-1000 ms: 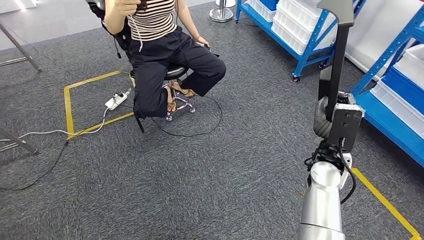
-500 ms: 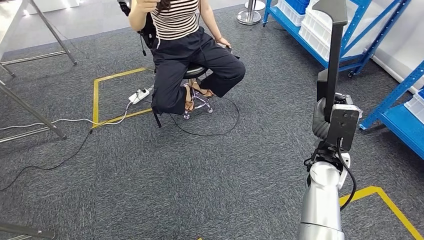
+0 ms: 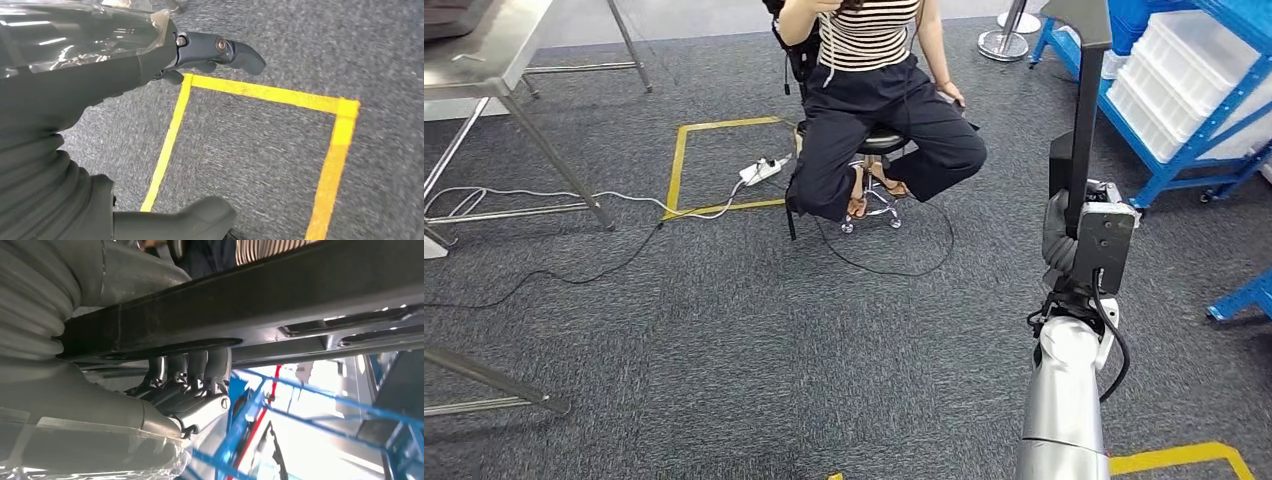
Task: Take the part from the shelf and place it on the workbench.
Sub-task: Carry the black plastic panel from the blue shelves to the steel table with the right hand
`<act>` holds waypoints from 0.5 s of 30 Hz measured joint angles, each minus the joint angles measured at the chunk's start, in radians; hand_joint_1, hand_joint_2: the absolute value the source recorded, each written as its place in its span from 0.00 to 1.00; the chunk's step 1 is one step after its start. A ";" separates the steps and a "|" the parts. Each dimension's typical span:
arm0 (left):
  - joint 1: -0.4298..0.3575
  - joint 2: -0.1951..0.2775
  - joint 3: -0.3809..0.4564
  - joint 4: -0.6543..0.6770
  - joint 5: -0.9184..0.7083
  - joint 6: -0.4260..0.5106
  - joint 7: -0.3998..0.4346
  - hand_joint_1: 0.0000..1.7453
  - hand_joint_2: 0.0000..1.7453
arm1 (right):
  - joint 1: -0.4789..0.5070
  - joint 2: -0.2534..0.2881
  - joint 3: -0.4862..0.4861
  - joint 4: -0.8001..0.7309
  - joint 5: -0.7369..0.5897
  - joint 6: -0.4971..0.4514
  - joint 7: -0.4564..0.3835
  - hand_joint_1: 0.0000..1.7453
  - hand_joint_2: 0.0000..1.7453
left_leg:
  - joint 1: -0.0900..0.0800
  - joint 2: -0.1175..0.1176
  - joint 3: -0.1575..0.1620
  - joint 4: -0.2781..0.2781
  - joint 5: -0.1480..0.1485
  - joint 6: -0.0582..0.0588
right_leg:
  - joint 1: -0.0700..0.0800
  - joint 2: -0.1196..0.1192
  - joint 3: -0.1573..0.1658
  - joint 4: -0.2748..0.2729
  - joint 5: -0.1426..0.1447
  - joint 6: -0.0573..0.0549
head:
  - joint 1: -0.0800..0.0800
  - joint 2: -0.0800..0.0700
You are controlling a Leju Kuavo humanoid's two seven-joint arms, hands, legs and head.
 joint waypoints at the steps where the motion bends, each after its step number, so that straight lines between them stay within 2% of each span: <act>1: 0.001 0.000 0.000 0.000 0.000 0.000 0.000 0.00 1.00 | 0.003 -0.001 -0.001 0.002 0.000 0.000 0.000 1.00 1.00 | 0.001 -0.015 0.000 0.001 0.001 -0.001 | -0.003 0.002 -0.011 0.019 -0.001 0.007 | 0.000 0.000; 2: 0.002 0.000 0.000 0.000 0.001 0.000 0.000 0.00 1.00 | 0.005 -0.002 -0.001 0.003 0.000 0.000 0.000 1.00 1.00 | 0.002 -0.029 0.000 0.002 0.001 -0.003 | -0.006 0.003 0.000 -0.008 0.017 0.017 | 0.000 0.000; 4: 0.003 0.000 0.000 0.000 0.001 -0.001 0.000 0.00 1.00 | 0.005 -0.003 -0.002 0.004 0.000 0.000 0.000 1.00 1.00 | 0.007 -0.056 -0.001 0.007 0.001 -0.011 | -0.019 0.024 0.061 -0.144 0.076 0.039 | 0.000 0.000; 5: 0.003 0.001 0.000 0.000 0.002 -0.001 0.000 0.00 1.00 | 0.004 -0.003 -0.002 0.004 0.000 0.000 0.000 1.00 1.00 | 0.007 -0.068 -0.003 0.010 0.000 -0.017 | -0.022 0.039 0.090 -0.208 0.100 0.044 | 0.001 0.000; 6: 0.003 0.002 0.000 0.000 0.002 -0.001 0.000 0.00 1.00 | 0.004 -0.004 -0.001 0.005 0.000 0.000 0.000 1.00 1.00 | 0.007 -0.078 -0.007 0.013 0.000 -0.024 | -0.025 0.051 0.108 -0.245 0.114 0.044 | 0.001 0.000; 7: 0.003 0.003 0.000 0.000 0.003 -0.001 0.000 0.00 1.00 | 0.005 -0.004 -0.001 0.006 0.000 0.000 0.000 1.00 1.00 | 0.008 -0.087 -0.010 0.014 0.001 -0.031 | -0.023 0.056 0.113 -0.257 0.117 0.038 | 0.001 0.000; 9: 0.007 0.002 0.000 0.000 0.004 -0.001 0.000 0.00 1.00 | 0.005 -0.003 -0.001 0.006 0.000 0.000 0.001 1.00 1.00 | 0.010 -0.101 -0.017 0.011 0.006 -0.042 | -0.019 0.043 0.113 -0.257 0.122 0.024 | 0.000 0.000; 10: 0.009 0.001 0.000 0.000 0.005 -0.001 0.000 0.00 1.00 | 0.004 -0.001 0.000 0.006 0.000 0.000 0.001 1.00 1.00 | 0.011 -0.092 -0.021 0.015 0.004 -0.047 | -0.019 0.036 0.112 -0.258 0.124 0.018 | 0.000 0.000; 12: 0.010 0.002 0.000 0.000 0.006 0.000 0.000 0.00 1.00 | 0.000 0.002 0.002 0.006 0.000 0.000 0.001 1.00 1.00 | 0.010 -0.040 -0.049 0.073 -0.032 -0.053 | -0.019 0.018 0.112 -0.260 0.128 0.003 | -0.005 0.000; 13: 0.009 0.002 0.000 0.000 0.007 0.001 0.001 0.00 1.00 | 0.000 0.003 0.003 0.006 0.001 0.000 0.001 1.00 1.00 | 0.009 -0.009 -0.077 0.134 -0.066 -0.055 | -0.016 0.009 0.112 -0.260 0.128 -0.003 | -0.007 0.000; 14: 0.007 0.002 0.000 0.000 0.007 0.001 0.002 0.00 1.00 | 0.001 0.003 0.003 0.006 0.001 0.000 0.000 1.00 1.00 | 0.009 0.010 -0.112 0.208 -0.102 -0.057 | -0.012 -0.002 0.111 -0.260 0.127 -0.008 | -0.010 0.000; 15: 0.007 0.002 0.000 0.000 0.007 0.001 0.003 0.00 1.00 | 0.002 0.003 0.004 0.006 0.001 0.000 0.000 1.00 1.00 | 0.010 0.018 -0.143 0.273 -0.127 -0.058 | -0.009 -0.013 0.111 -0.260 0.127 -0.011 | -0.010 0.000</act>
